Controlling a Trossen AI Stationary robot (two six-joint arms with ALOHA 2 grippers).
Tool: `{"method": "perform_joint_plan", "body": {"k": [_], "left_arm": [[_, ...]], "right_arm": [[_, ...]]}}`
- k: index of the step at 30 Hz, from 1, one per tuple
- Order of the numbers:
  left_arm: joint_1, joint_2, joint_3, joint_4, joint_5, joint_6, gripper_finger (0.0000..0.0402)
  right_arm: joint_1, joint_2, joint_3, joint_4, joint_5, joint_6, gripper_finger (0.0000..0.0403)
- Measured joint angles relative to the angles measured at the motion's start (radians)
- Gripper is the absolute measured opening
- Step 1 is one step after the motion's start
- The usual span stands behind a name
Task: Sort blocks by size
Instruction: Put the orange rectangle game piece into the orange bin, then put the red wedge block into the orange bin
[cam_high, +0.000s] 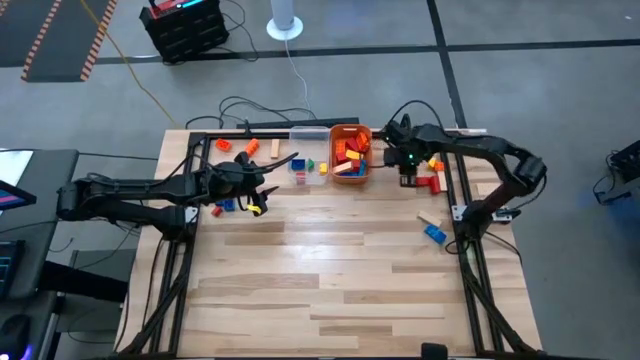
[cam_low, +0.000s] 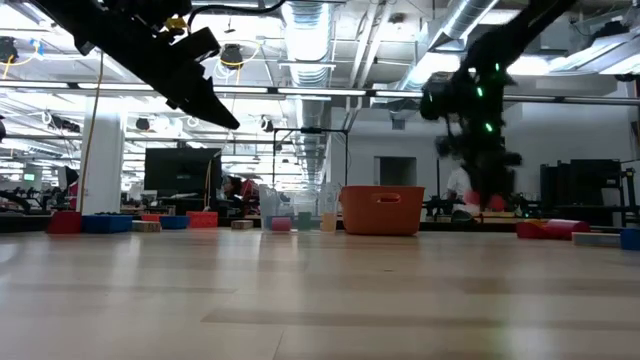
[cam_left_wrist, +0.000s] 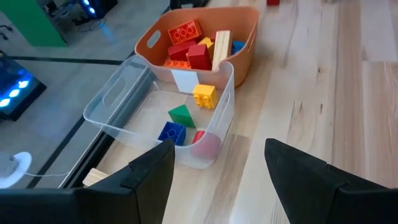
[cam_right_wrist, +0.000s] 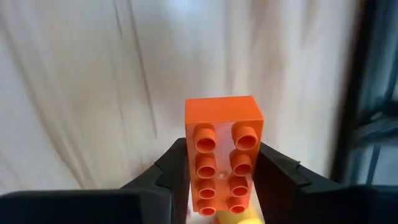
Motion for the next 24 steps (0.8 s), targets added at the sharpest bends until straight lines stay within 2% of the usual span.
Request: {"method": "perform_joint_plan", "body": {"k": [7,13,17,21,24], "left_arm": [[0.000,0.000,0.001,0.024,0.000,-0.002,0.0243],[-0.001,0.000,0.001,-0.002,0.016,-0.035,0.0243],[-0.001,0.000,0.001,-0.021,0.016,-0.051,0.0243],[-0.001,0.000,0.001,-0.022,0.016,-0.056,0.0243],[-0.001,0.000,0.001,-0.022,0.016,-0.056,0.0243]], "right_arm": [[0.116,-0.054,0.132,0.240,-0.140,0.189,0.0180],[0.184,0.029,0.173,0.382,-0.166,0.308,0.0178],[0.197,0.096,0.189,0.337,-0.165,0.331,0.0209],[0.178,0.110,0.255,0.150,-0.156,0.332,0.0251],[0.142,0.089,0.304,0.007,-0.122,0.355,0.0266]]}}
